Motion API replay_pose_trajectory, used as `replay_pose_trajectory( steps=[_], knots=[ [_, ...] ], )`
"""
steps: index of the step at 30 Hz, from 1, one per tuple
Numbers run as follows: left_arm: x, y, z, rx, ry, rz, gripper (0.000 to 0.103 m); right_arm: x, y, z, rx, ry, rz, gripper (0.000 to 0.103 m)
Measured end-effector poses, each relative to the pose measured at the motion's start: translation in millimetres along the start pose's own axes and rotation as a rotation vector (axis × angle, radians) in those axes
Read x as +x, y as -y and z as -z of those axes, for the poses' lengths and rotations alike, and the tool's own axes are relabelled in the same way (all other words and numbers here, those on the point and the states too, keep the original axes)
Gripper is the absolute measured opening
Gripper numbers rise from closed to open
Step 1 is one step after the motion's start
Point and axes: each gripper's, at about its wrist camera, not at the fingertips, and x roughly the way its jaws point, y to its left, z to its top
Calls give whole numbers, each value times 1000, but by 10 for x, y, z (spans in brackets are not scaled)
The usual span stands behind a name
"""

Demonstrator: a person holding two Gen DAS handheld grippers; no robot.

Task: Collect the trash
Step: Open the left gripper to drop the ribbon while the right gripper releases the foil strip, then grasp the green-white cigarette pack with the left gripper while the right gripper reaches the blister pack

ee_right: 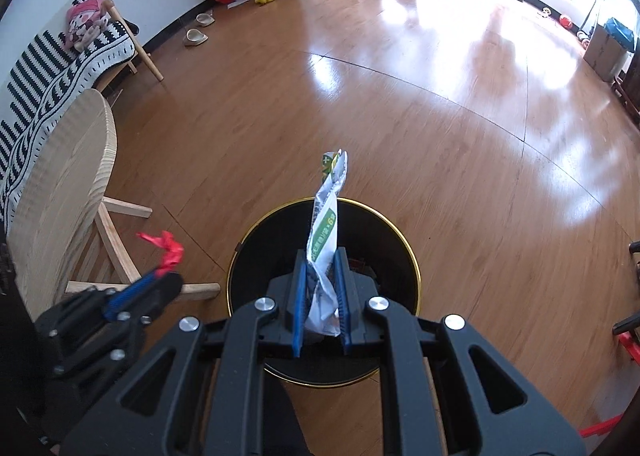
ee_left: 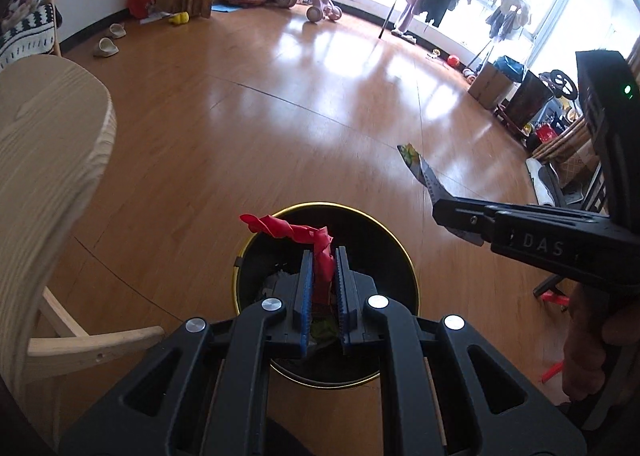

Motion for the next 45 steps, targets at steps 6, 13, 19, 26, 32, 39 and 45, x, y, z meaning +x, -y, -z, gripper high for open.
replay_pose_trajectory(
  steps=[6,13,19,26,32,39,45],
  knots=[
    [96,21,-38,-1,-30,47,13,14,64,-40,11,1,-5,14],
    [35,22,-107,-21,8,53,69,38,101,-37,16,-4,-6,14],
    [-124,-56,-136,-49,24,58,71,61,56,-29,5,-17,-3,14],
    [-632,-240,-139,-57,109,15,80,74,-66,-13,-15,-17,45,21],
    [-1218,-642,-22,-110,192,-70,86,-65,-417,-48,-48,47,51,60],
    [-2031,-1417,189,-212,288,-251,93,-226,-1466,-46,-208,114,-26,70],
    [-2732,-2191,597,-293,326,-469,94,-244,-2562,76,-329,105,-138,72]
  ],
)
